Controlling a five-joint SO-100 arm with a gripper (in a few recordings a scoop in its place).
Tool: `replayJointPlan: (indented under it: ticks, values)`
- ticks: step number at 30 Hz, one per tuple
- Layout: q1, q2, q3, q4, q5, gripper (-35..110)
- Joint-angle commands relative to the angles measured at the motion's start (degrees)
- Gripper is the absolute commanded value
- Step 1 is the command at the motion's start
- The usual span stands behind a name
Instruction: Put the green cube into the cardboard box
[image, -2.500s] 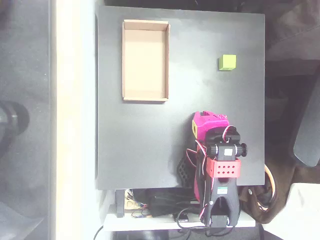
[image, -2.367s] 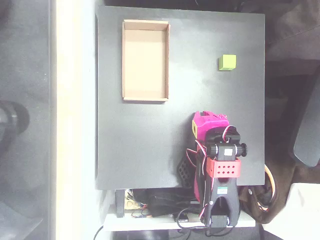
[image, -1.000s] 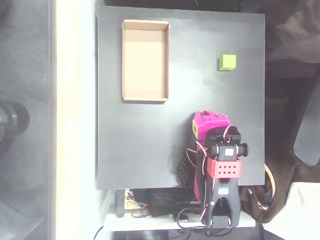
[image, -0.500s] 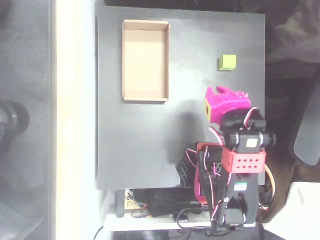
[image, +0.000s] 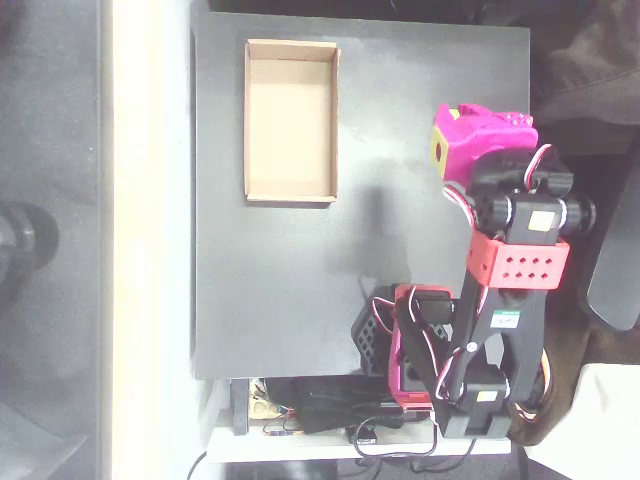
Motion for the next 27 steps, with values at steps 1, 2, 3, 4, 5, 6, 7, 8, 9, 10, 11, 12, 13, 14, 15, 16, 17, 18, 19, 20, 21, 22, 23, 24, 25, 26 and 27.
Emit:
replayJointPlan:
  ticks: [1,2,3,4,5,6,7,8,9,10,11,12,13,14,15,16,17,18,19,20,21,22,23,24,25,26,27]
  values:
    - [1.4,-3.3,-5.5,0.2,0.4,7]
    - [1.9,-4.5,-6.6,0.2,0.4,7]
    - [2.5,-5.7,-7.5,0.2,0.4,7]
    - [3.2,-6.9,-8.3,0.2,0.4,7]
    - [3.7,-8.1,-9.1,0.2,0.4,7]
    - [4.4,-9.1,-9.8,0.2,0.4,7]
    - [5.0,-10.2,-10.4,0.2,0.4,7]
    - [5.7,-11.2,-10.7,0.2,0.4,7]
    - [6.4,-12.2,-11.1,0.2,0.4,7]
    - [7.0,-13.2,-11.2,0.2,0.4,7]
    - [7.6,-14.0,-11.2,0.2,0.4,7]
    - [8.1,-14.7,-11.2,0.2,0.4,7]
    - [8.6,-15.4,-11.2,0.2,0.4,7]
    - [9.0,-16.0,-11.2,0.2,0.4,8]
    - [9.2,-16.7,-11.2,0.2,0.3,10]
    - [9.2,-17.3,-11.2,0.2,0.3,12]
    - [9.2,-18.0,-11.1,0.2,0.3,14]
    - [9.2,-18.7,-11.1,0.2,0.3,16]
    - [9.2,-19.4,-11.1,0.2,0.3,19]
    - [9.2,-20.1,-11.1,0.1,0.3,21]
    - [9.2,-21.0,-11.1,0.1,0.3,23]
    - [9.2,-21.9,-11.1,0.1,0.3,25]
    - [9.2,-22.8,-11.1,0.1,0.3,27]
    - [9.2,-23.6,-11.1,0.1,0.3,29]
    - [9.2,-24.2,-11.1,0.0,0.3,31]
    - [9.2,-24.7,-11.1,0.0,0.3,32]
    - [9.2,-25.2,-11.1,0.0,0.3,33]
